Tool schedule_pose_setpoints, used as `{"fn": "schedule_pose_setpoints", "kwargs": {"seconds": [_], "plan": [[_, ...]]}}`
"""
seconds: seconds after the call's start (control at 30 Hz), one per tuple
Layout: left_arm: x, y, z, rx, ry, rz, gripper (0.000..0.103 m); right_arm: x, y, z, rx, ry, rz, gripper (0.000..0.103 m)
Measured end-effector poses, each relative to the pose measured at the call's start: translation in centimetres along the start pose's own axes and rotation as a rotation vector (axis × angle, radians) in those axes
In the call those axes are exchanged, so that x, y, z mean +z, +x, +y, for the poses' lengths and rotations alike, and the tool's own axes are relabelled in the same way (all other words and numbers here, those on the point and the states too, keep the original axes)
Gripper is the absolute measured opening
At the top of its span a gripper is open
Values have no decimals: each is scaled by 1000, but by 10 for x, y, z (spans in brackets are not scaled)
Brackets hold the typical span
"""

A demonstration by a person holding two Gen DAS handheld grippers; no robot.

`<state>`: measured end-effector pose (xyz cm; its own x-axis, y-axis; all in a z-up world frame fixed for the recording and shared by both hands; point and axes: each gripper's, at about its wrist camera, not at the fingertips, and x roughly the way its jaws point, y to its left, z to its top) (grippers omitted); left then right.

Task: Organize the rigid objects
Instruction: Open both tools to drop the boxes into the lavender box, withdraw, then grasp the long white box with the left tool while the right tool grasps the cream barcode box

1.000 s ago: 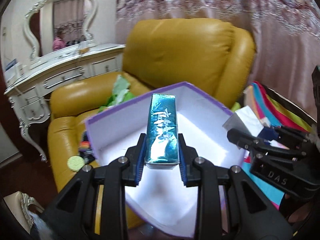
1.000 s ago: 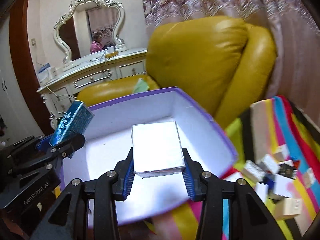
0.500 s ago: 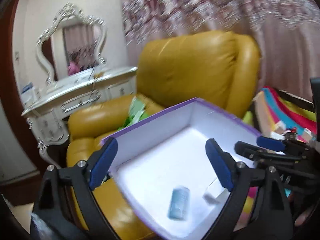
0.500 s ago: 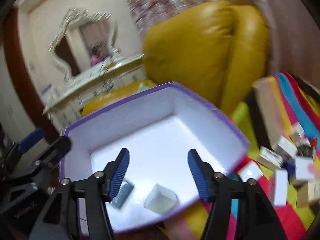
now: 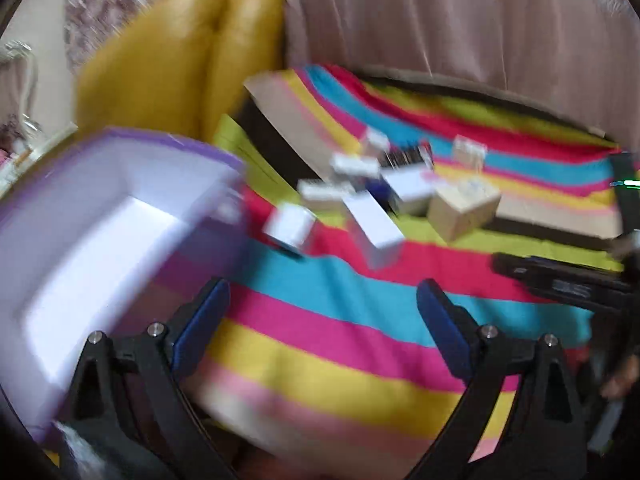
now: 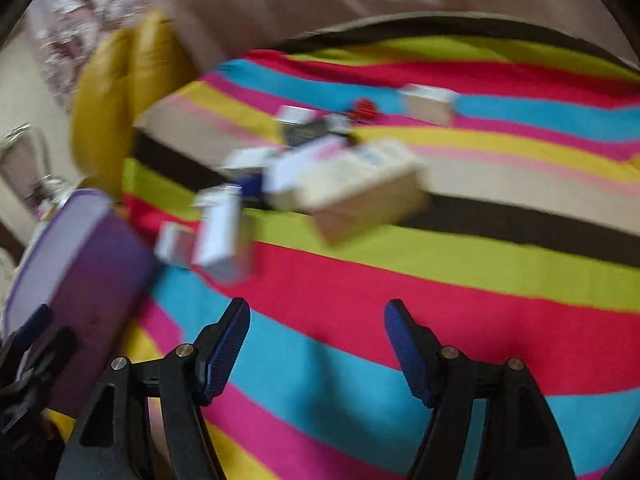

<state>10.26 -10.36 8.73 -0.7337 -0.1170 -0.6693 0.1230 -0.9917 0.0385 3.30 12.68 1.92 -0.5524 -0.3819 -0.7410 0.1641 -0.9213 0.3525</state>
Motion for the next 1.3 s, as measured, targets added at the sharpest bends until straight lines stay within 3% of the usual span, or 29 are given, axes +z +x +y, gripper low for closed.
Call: {"fn": "schedule_pose_setpoints", "kwargs": {"seconds": [0.13, 0.37, 0.4, 0.43, 0.5, 0.6, 0.73, 0.87, 0.97, 1.07, 1.17, 1.3], "plan": [[8, 76, -26, 27, -10, 109, 96, -2, 3, -33, -56, 57, -1, 71], [31, 139, -48, 131, 13, 140, 95, 13, 15, -45, -41, 120, 5, 71], [33, 148, -48, 136, 16, 160, 87, 15, 18, -45, -31, 137, 8, 71], [35, 148, -44, 101, -7, 152, 66, 15, 19, -47, -23, 149, 10, 71], [37, 148, -39, 61, -15, 164, 40, 20, 26, -46, 7, 197, 18, 71], [29, 137, -31, 20, -9, 168, 39, 28, 34, -41, 50, 289, 17, 71], [8, 113, -17, -25, -1, 162, 39, 46, 38, -35, 65, 461, -47, 71], [-10, 95, -4, -49, 3, 128, 40, 70, 51, -25, -82, 601, -77, 71], [-16, 94, 1, -68, -1, 121, 40, 79, 64, -19, -136, 703, -74, 71], [-17, 97, 6, -96, -29, 116, 40, 85, 79, -8, -220, 730, -46, 71], [-14, 103, 11, -129, -53, 124, 40, 88, 90, 3, -297, 666, -16, 73], [-16, 102, 11, -134, -51, 123, 40, 88, 89, 12, -411, 382, 33, 73]]}}
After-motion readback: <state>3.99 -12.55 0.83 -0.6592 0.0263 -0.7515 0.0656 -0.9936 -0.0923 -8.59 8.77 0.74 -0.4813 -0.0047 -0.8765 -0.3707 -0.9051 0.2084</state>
